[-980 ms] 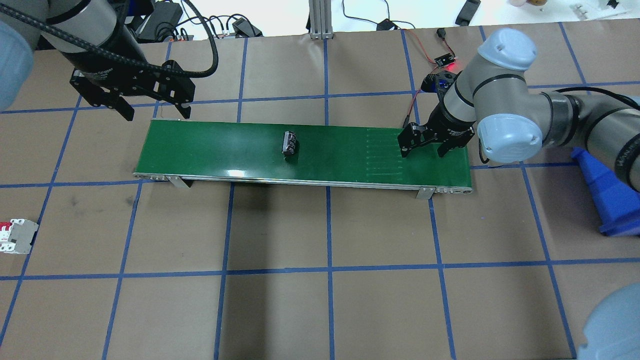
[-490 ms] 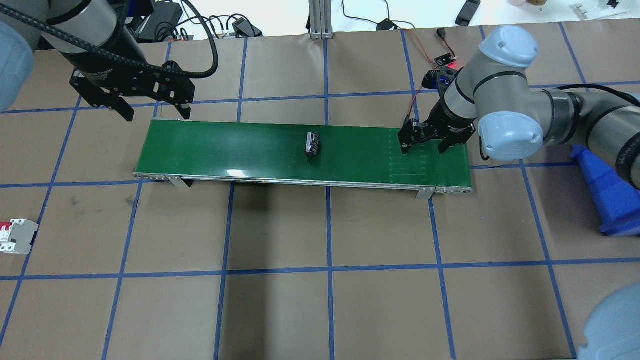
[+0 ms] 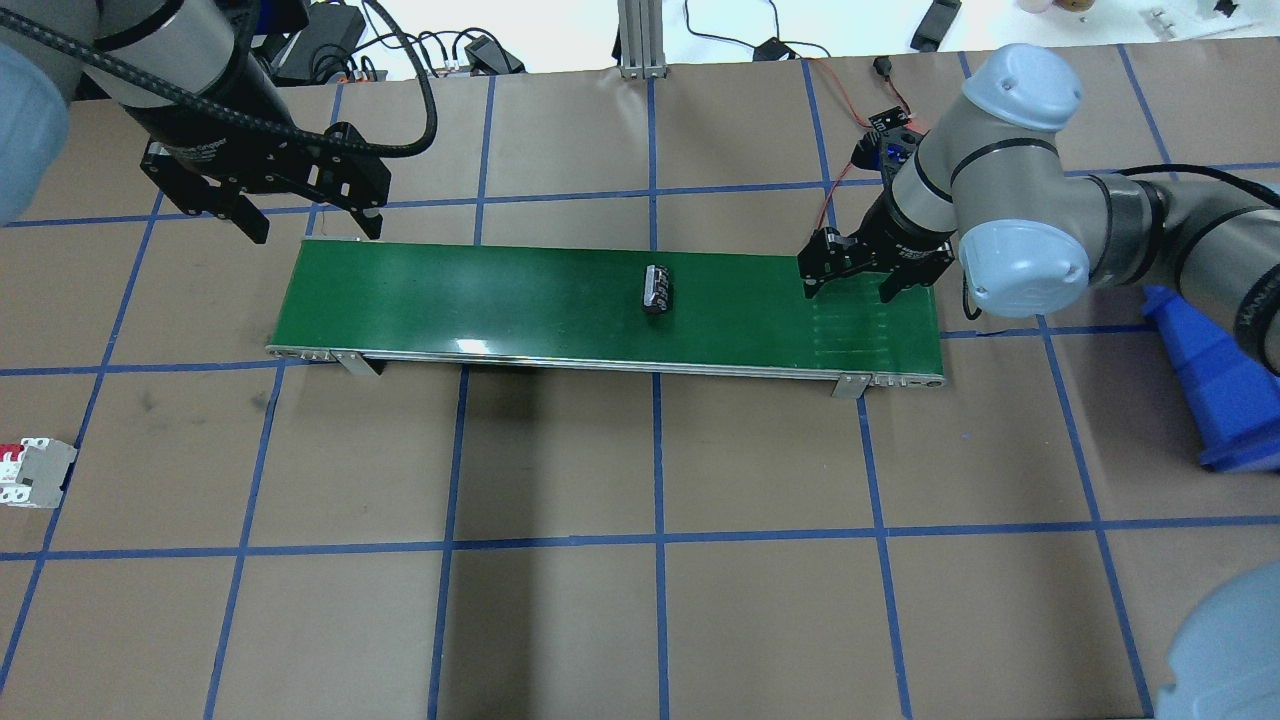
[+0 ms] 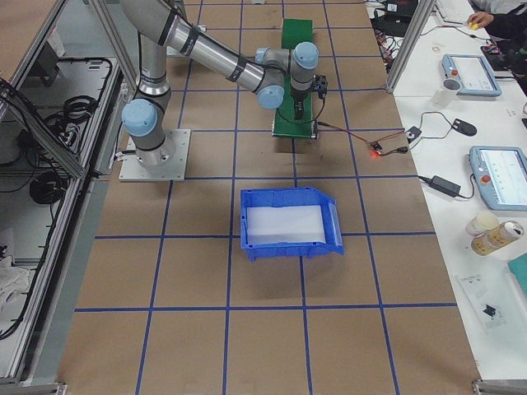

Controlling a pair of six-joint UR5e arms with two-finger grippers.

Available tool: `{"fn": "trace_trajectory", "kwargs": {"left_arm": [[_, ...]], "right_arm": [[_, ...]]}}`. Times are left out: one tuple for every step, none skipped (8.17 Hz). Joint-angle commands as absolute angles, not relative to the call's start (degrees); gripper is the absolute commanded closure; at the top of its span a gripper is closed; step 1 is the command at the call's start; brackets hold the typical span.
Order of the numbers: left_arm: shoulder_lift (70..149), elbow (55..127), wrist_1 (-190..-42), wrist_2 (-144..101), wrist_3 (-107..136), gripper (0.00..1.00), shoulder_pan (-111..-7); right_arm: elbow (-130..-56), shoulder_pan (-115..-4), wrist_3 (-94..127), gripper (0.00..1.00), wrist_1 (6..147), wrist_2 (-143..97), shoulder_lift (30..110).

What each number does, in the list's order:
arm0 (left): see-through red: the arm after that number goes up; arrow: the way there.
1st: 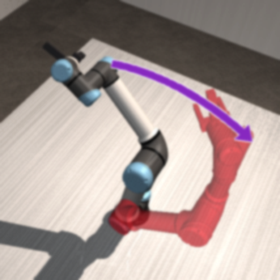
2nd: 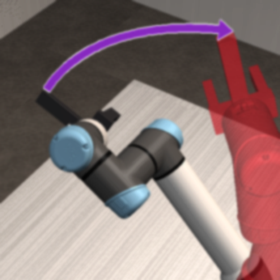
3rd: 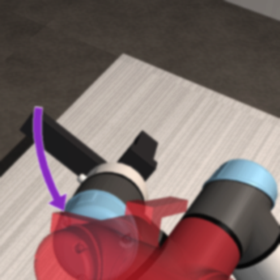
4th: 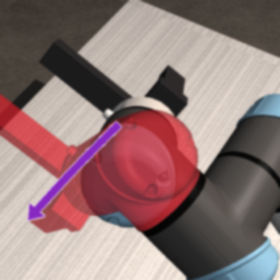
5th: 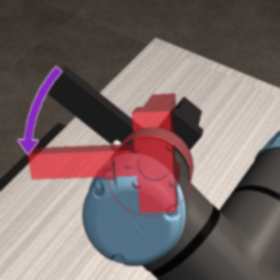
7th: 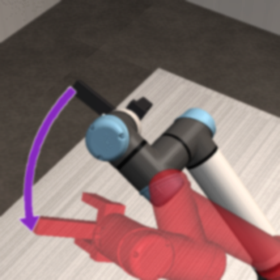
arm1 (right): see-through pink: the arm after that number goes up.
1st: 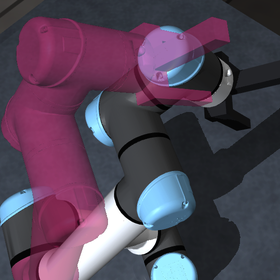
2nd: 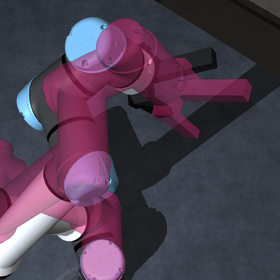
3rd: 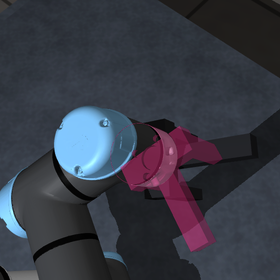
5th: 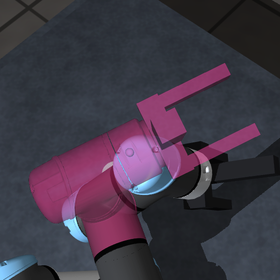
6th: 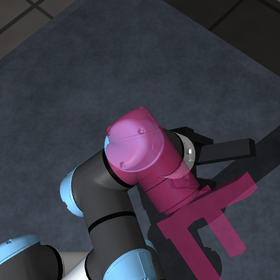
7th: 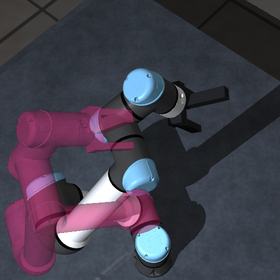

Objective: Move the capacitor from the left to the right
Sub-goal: 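Hold the left gripper raised while the belt carries the capacitor toward the right gripper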

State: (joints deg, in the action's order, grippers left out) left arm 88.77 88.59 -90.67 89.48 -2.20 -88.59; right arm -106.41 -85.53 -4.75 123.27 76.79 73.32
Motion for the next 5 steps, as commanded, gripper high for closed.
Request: {"fn": "trace_trajectory", "kwargs": {"left_arm": [[88.86, 88.68, -90.70, 89.38, -2.20, 0.00, -88.59], [88.86, 88.59, -90.70, 89.38, -2.20, 0.00, -88.59], [88.94, 88.68, -90.70, 89.38, -2.20, 0.00, -88.59], [88.95, 88.59, -90.62, 89.38, -2.20, 0.00, -88.59], [88.95, 88.68, -90.70, 89.38, -2.20, 0.00, -88.59]], "right_arm": [[-106.52, -86.04, -0.73, 0.01, 123.40, 76.55, 73.65], [-106.44, -87.18, 3.04, 0.00, 123.49, 76.55, 73.83], [-106.44, -87.71, 3.68, 0.00, 123.57, 76.55, 73.83], [-106.17, -88.15, 3.95, 0.00, 123.66, 76.55, 73.92], [-106.00, -88.76, 4.04, 0.00, 124.36, 76.64, 73.92]]}}
